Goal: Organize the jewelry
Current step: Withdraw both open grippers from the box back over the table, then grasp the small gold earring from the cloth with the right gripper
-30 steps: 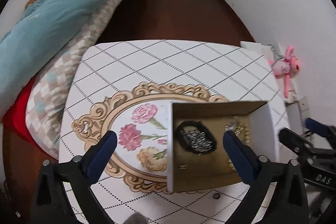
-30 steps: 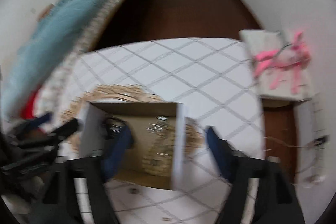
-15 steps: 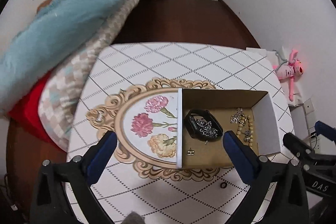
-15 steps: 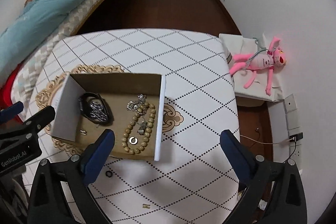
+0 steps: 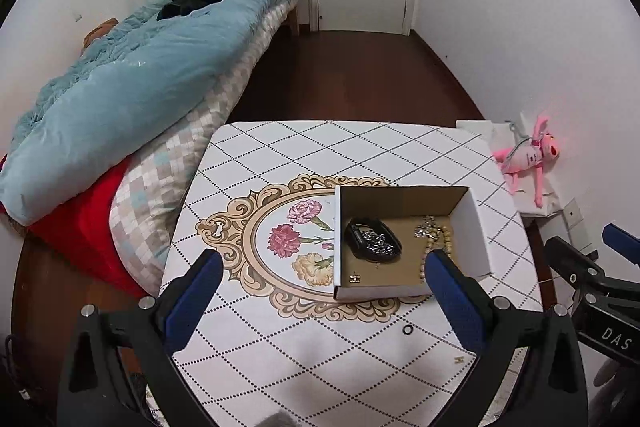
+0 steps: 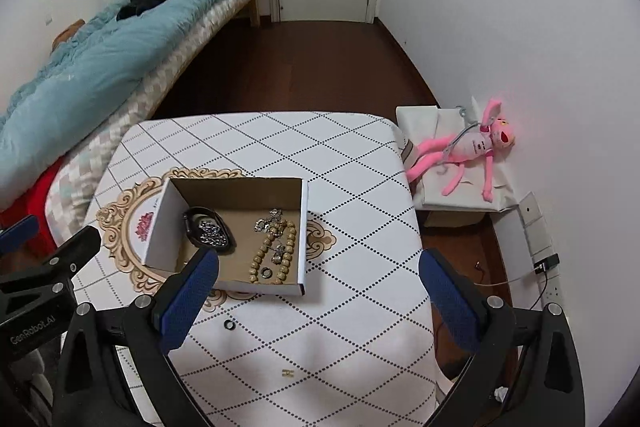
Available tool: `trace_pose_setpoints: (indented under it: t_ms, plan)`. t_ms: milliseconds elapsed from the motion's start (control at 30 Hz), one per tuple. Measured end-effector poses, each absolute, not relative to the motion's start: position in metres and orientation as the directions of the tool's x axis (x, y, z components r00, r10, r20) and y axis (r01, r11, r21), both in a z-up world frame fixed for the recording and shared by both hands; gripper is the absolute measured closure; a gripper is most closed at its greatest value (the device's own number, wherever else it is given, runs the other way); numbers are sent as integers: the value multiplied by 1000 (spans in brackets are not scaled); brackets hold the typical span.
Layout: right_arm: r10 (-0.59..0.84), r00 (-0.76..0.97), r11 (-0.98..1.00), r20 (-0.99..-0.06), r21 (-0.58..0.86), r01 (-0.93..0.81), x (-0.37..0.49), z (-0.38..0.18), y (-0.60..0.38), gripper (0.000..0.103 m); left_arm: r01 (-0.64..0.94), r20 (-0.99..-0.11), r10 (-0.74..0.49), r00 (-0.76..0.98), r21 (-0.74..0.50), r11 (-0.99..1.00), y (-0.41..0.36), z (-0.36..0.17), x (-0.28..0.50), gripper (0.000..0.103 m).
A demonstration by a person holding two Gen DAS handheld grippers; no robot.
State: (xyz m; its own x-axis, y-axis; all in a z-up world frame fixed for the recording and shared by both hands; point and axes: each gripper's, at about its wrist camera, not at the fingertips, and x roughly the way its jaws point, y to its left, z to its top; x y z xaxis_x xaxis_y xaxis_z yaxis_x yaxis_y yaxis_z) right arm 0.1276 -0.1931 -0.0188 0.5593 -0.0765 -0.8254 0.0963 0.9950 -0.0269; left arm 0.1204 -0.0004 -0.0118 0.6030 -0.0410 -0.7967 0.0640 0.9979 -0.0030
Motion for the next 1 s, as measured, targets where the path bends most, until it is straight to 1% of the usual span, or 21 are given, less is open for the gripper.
trace_pose_setpoints:
  t_ms: [100,200,300,400,433,467,500,533,567,600,667,733,767,800,900,933,967,1000]
  plan:
    - [-66,574,994,-816,-7,105,116,-11,-195,2,56,-801,-43,597,-11,998,0,-9,115,0]
    - [-33,558,994,-829,33,109,106,-13,-198,2,55,-820,-29,572,3,998,-2,-23,110,0]
    - [-29,515,993,-856,33,111,100,-32,-199,2,64,-865,-18,501,16,998,-3,-55,108,0]
    - [-18,441,994,-897,32,104,94,-73,-196,2,60,-914,32,404,62,996,-4,-101,105,0]
    - [-13,422,995,-907,32,100,93,-85,-195,3,59,-925,52,377,80,995,-3,-117,103,0]
    - [-1,401,995,-916,40,93,90,-100,-193,10,57,-932,69,355,95,994,-3,-127,100,0]
    - [7,385,995,-923,44,90,89,-111,-192,14,55,-942,86,324,109,993,-2,-141,98,0]
    - [13,355,995,-935,47,87,86,-127,-190,22,52,-947,93,307,114,992,0,-149,96,0]
    - [25,341,994,-940,58,87,84,-138,-190,26,46,-952,104,289,122,991,2,-159,93,0]
    - [39,323,994,-946,71,87,82,-151,-189,27,42,-955,111,274,127,991,4,-165,90,0]
    - [61,301,991,-952,93,93,76,-169,-187,36,36,-959,116,258,129,991,7,-173,87,0]
    - [80,292,989,-953,113,100,70,-184,-186,41,32,-960,122,253,134,990,9,-177,84,0]
    - [83,290,988,-953,116,99,68,-189,-184,45,32,-960,124,253,136,990,8,-178,83,0]
    - [88,290,988,-953,121,98,67,-193,-183,45,31,-960,125,252,137,990,8,-179,83,0]
    - [53,337,994,-940,83,75,61,-192,-173,53,34,-958,128,255,141,989,7,-180,82,0]
    - [44,344,995,-938,71,65,61,-191,-171,66,37,-958,129,256,143,989,5,-180,81,0]
    - [24,354,997,-935,47,57,61,-191,-168,82,39,-958,128,255,143,989,4,-180,82,0]
    - [10,364,998,-931,30,49,60,-190,-165,89,41,-958,129,255,144,989,3,-181,81,0]
